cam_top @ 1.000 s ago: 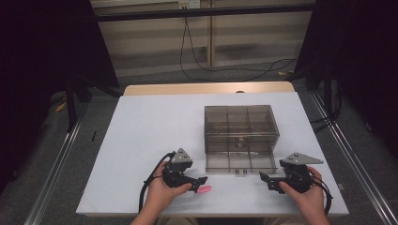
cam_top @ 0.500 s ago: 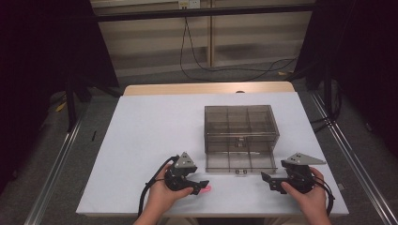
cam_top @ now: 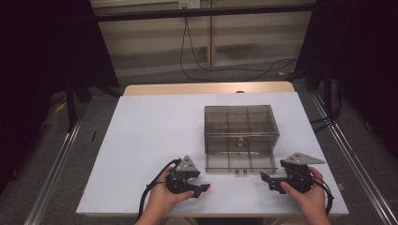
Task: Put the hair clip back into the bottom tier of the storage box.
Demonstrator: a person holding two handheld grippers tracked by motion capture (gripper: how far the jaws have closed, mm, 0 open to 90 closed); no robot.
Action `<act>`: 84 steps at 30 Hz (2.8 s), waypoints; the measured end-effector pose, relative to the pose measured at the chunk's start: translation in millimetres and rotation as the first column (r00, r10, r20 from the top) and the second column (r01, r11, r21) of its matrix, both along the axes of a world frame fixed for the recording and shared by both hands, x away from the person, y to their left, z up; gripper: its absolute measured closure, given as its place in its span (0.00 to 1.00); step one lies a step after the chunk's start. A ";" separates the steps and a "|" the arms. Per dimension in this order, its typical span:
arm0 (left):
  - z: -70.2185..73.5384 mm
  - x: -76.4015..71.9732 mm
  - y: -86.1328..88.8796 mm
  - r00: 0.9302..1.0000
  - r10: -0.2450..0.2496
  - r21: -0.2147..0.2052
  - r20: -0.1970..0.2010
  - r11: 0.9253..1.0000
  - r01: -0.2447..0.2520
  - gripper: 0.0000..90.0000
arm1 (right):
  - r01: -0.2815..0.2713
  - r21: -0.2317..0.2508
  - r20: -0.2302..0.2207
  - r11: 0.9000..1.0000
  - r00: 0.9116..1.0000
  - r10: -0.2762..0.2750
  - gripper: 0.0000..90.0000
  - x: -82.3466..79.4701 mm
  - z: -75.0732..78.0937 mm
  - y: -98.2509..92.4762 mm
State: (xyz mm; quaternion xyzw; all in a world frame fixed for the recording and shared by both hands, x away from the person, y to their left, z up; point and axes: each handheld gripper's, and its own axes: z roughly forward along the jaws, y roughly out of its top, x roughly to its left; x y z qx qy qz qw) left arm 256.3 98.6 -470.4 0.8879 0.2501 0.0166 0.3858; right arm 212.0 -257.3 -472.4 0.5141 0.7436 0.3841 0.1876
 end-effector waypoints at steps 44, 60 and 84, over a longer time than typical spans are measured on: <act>-0.1 1.6 -4.3 1.000 0.005 0.071 -0.018 0.997 -0.004 0.85 | -0.002 0.000 -0.007 1.000 1.000 0.002 0.10 0.5 -0.8 0.8; 1.1 -0.9 -1.8 0.999 -0.021 0.087 -0.028 0.996 0.023 0.85 | 0.002 0.000 -0.007 1.000 1.000 -0.002 0.10 -0.3 -0.2 1.6; 12.5 8.0 -0.7 0.998 0.056 0.032 -0.043 0.998 -0.054 0.85 | -0.004 -0.004 -0.009 1.000 1.000 0.004 0.10 -0.2 -2.1 2.5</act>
